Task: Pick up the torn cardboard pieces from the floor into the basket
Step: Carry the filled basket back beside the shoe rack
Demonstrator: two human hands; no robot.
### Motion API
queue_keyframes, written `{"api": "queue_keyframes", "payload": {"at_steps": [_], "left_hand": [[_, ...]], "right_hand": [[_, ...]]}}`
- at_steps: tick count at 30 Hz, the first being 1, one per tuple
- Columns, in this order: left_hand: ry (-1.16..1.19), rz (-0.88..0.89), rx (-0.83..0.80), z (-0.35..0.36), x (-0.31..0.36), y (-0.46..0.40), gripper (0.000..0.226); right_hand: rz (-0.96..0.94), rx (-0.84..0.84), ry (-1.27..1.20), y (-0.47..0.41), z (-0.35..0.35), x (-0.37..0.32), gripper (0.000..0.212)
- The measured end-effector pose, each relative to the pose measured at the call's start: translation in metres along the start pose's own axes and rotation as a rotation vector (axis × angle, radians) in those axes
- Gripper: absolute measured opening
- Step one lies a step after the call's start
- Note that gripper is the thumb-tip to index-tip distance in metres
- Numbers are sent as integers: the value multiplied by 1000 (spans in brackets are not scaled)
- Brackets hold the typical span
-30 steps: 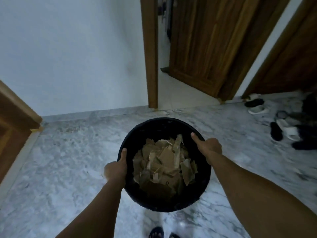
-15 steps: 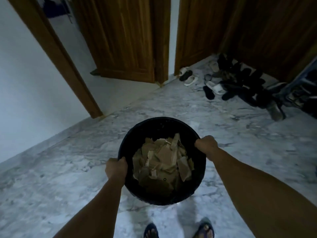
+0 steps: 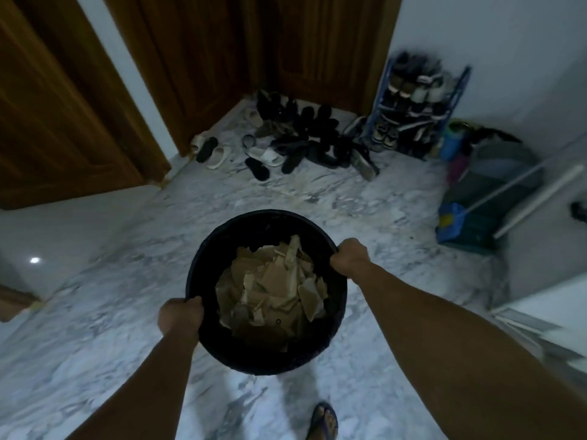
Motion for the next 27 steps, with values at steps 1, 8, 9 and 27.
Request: {"api": "queue_keyframes", "payload": {"at_steps": [1,8,9,27], "left_hand": [[-10,20,-12,16,18,-1,32],[-153,147,-145,116,120,0,45],[-174,151,-172,131,135,-1,47],[-228,290,-415,351,337,-6,37]], "right_hand": [[12,19,-1,-5,-18,12,38],[119,159,-79,-32,-118,89,42],[136,181,-120,-36,-131,102,40],[442,306,-100,-122,-306,245,20]]}}
Point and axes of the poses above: each hand's wrist, its own y-axis away from the middle knuckle, its own z-axis out of the palm, x = y × z, the point moved 6 cm from there along -y, towards the middle knuckle, and after that the axes turned 11 degrees about -x, right-handed, at the moved point
